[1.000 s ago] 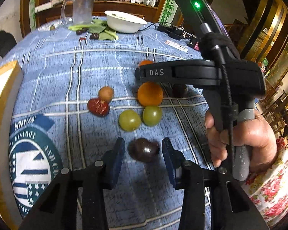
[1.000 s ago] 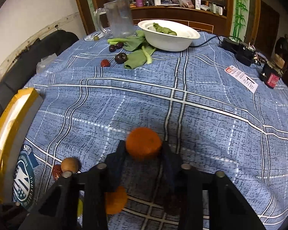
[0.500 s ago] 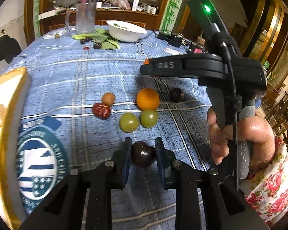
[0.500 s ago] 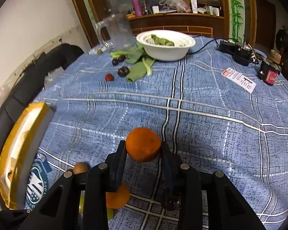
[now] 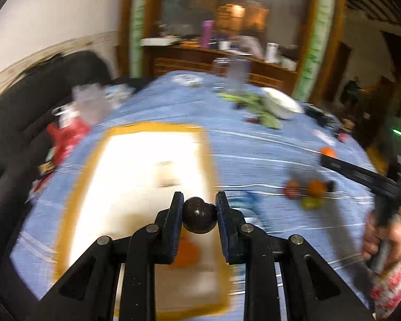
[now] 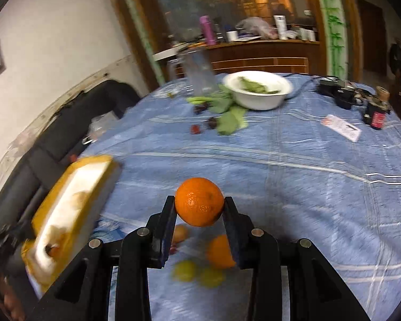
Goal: Organize fruits
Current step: 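Carry both fruits over the tray and open both grippers to drop them, then move both grippers back toward the orange and green grapes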
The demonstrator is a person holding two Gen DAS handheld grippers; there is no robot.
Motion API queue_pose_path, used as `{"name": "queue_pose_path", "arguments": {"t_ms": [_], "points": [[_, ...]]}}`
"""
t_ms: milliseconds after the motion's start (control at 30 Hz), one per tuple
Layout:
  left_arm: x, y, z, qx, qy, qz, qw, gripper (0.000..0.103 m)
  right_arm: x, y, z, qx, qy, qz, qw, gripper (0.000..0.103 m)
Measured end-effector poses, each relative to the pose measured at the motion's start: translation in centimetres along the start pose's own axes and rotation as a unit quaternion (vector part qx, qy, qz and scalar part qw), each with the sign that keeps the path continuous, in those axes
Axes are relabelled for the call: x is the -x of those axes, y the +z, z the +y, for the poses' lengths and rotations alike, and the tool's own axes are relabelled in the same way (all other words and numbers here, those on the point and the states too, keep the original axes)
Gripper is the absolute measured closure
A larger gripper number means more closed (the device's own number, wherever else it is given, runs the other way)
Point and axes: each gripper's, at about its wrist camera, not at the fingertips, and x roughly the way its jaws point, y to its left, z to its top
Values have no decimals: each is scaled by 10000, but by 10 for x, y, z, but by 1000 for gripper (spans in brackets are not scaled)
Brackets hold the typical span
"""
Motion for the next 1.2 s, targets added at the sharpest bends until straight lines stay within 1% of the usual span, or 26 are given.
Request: {"name": "queue_pose_path", "arguments": {"t_ms": [100,167,267,333,433,533,633,767,833,867,900,933,967,1000,1033,1067,1100,1167,1200], "points": [[-9,5,40,330,184,154,9992,79,-1,-2,43,368,217,151,9990,65],[-17,8,60,474,296,247,9981,79,-5,-3,79,606,487,304,9965,65],[-29,13,84,647,297,390,9967,79,-19,-7,128,923,779,504,9914,64],[-34,14,92,697,286,471,9960,79,-28,-13,157,1141,882,628,9876,64],[-48,17,92,625,240,588,9960,79,-45,-26,195,1484,877,838,9815,64],[-63,18,91,605,224,747,9951,79,-62,-38,222,1755,686,997,9770,64],[-75,17,97,808,138,937,9922,79,-79,-46,236,1934,406,1096,9741,64],[-76,14,105,1108,-50,958,9892,78,-96,-52,239,1971,311,1228,9722,64],[-75,13,106,1167,-79,941,9887,77,-97,-52,243,2025,258,1166,9720,64],[-73,13,106,1188,-91,933,9885,73,-99,-52,245,2059,226,1154,9715,64],[-72,13,107,1223,-104,915,9882,66,-100,-52,247,2098,196,1138,9709,64],[-70,13,108,1260,-103,880,9881,62,-100,-52,248,2125,168,1125,9705,64],[-67,13,109,1301,-104,828,9880,56,-101,-52,250,2148,143,1101,9703,64],[-61,14,111,1369,-127,747,9877,53,-102,-52,250,2161,134,1090,9702,64],[-57,15,112,1420,-151,692,9873,51,-103,-52,249,2161,146,1094,9701,64],[-53,15,114,1470,-172,644,9869,47,-103,-52,249,2152,168,1103,9702,64],[-47,15,115,1534,-186,582,9863,43,-103,-51,248,2133,195,1102,9706,62],[-38,15,115,1590,-171,495,9859,39,-94,-50,246,2078,282,1010,9725,56],[-33,16,115,1612,-174,453,9857,36,-88,-49,246,2062,315,947,9734,51]]}}
